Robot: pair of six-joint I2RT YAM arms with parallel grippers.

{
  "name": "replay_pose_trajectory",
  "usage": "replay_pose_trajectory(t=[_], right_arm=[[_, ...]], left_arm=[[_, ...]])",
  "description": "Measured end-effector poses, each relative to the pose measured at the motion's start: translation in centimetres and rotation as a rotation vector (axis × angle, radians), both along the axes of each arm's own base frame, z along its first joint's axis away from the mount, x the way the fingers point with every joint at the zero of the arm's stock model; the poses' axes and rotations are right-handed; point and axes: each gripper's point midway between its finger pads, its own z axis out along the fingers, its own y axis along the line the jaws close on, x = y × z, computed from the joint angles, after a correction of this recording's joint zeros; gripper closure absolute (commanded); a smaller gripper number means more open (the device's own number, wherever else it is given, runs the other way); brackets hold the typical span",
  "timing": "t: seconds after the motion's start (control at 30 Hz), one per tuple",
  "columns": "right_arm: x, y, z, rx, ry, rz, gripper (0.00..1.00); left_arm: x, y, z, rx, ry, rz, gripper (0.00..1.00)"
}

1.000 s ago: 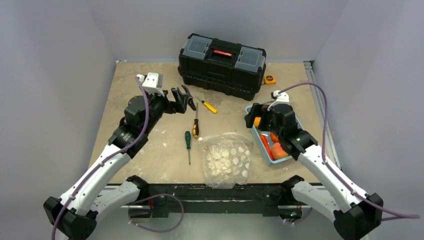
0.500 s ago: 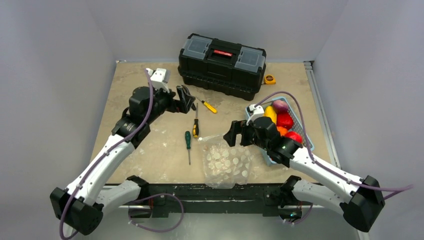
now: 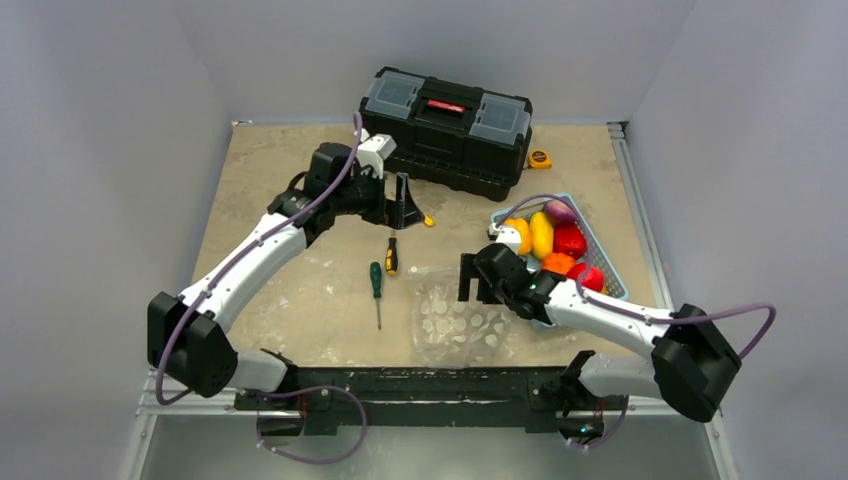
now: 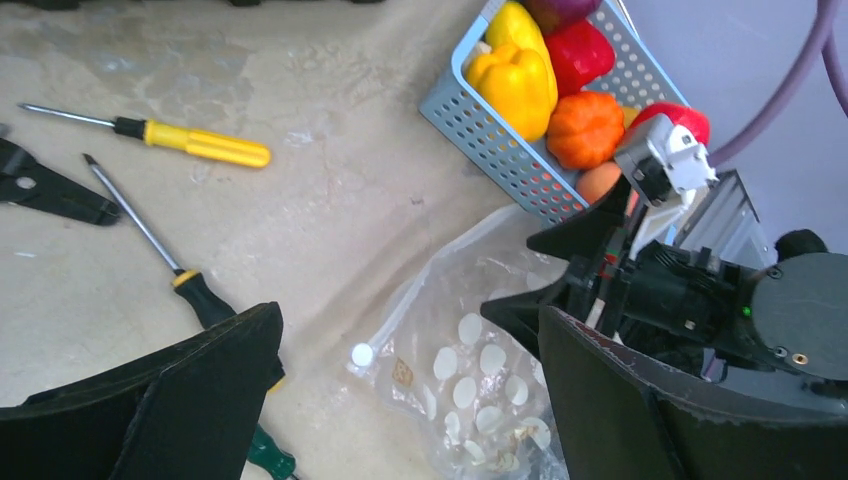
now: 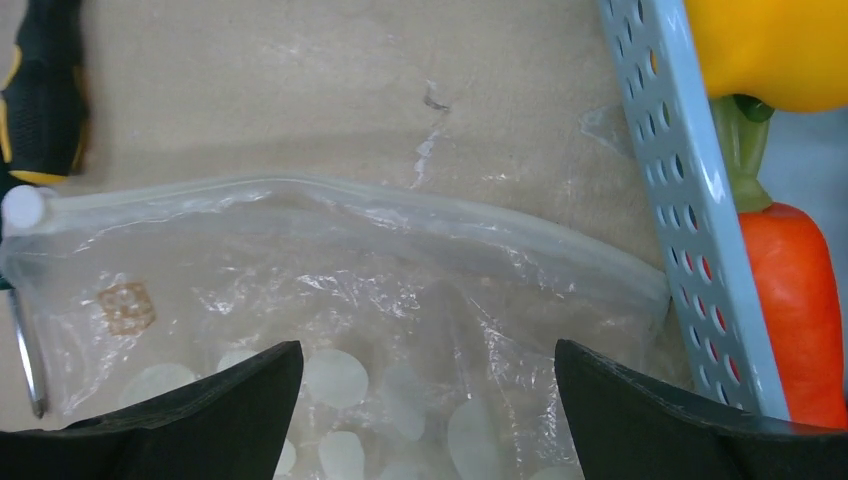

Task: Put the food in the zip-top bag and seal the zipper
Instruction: Pick up the zipper food storage bag at the center of the board.

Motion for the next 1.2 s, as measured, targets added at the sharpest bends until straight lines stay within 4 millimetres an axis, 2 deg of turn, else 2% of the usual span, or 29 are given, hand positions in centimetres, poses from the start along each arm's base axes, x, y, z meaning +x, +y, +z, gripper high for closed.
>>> replay_pose_trajectory(t=[0.13,0.27,0.5,0.6,0.7,0.83,0.93,1.03,1.2], right_arm=[[-0.3,-0.3,-1.8,-0.046,0.042,-0.035,0.01],[-0.8,-0.1,-3.1,-0.095,0.053,-0.022,0.01],[-0.7,-0.8,-3.7,-0.182,0.01,-0.046,0.01],[-0.8,-0.7,-2.8,-0.184,-0.021,-0.044,0.01],[-1.0,-0.5,-1.0,-0.144,-0.044,-0.048,0.01],[-1.5,-0.8,2.0,-0.044,-0.076,-0.084,0.01],[-2.5,-0.9,3.3,0.055,-0.071,-0.103,0.01],[-3.8,-1.1,2.3,0.102,-0.025,-0.103,0.01],[-6.2,-2.1,-2.0,0.075,0.084,-0.086,0.01]], left_arm=[[-0.5,-0.8,-1.0,0.001,0.053,-0.042,0.0],[-1.1,-0.9,-1.2,-0.001,0.076,-0.061,0.0],[-1.3,-1.2,-0.6,-0.011,0.082,-0.08,0.0],[-1.4,-1.1,-0.7,-0.009,0.086,-0.08,0.0],[-1.4,-1.0,-0.9,-0.001,0.088,-0.078,0.0],[-1.4,-0.8,-1.1,0.01,0.091,-0.072,0.0],[-1.5,-0.8,-1.1,0.012,0.094,-0.071,0.0],[-1.5,-0.8,-1.1,0.012,0.096,-0.072,0.01],[-1.4,-0.9,-1.1,0.012,0.096,-0.074,0.01]])
